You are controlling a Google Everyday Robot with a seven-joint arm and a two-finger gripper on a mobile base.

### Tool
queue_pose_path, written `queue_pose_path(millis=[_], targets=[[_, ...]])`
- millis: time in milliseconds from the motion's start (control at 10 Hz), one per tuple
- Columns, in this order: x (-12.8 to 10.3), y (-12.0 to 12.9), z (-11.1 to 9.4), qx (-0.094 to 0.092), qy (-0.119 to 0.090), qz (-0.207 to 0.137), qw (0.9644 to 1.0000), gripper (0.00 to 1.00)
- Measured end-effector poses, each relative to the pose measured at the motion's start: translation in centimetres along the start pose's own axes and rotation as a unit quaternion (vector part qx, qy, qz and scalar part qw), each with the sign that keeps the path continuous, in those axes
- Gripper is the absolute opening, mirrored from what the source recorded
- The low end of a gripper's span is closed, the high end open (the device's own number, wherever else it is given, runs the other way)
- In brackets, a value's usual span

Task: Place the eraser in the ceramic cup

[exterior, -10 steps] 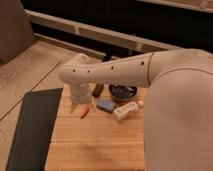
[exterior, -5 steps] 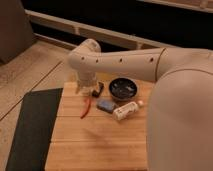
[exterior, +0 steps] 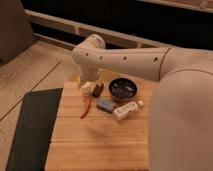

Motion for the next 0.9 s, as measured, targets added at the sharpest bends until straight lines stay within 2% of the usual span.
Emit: queue_pose_path(millis=[200,400,600,700,900], targets=[[0.3,-2.7,1.7,0.029,0.0,0.013,0.9995,0.65],[-2.1,-5.4,2.7,0.054,-0.028,0.028,0.9978,0.65],[-4.2,-6.4,4.0,0.06,-0.048,0.038,0.9963,0.65],[-4.6,-6.9,4.8,0.061,-0.051,0.048,0.9957,0.65],[-5.1,-8.9,7.4,0.062,-0.048,0.094,0.9924,0.65]])
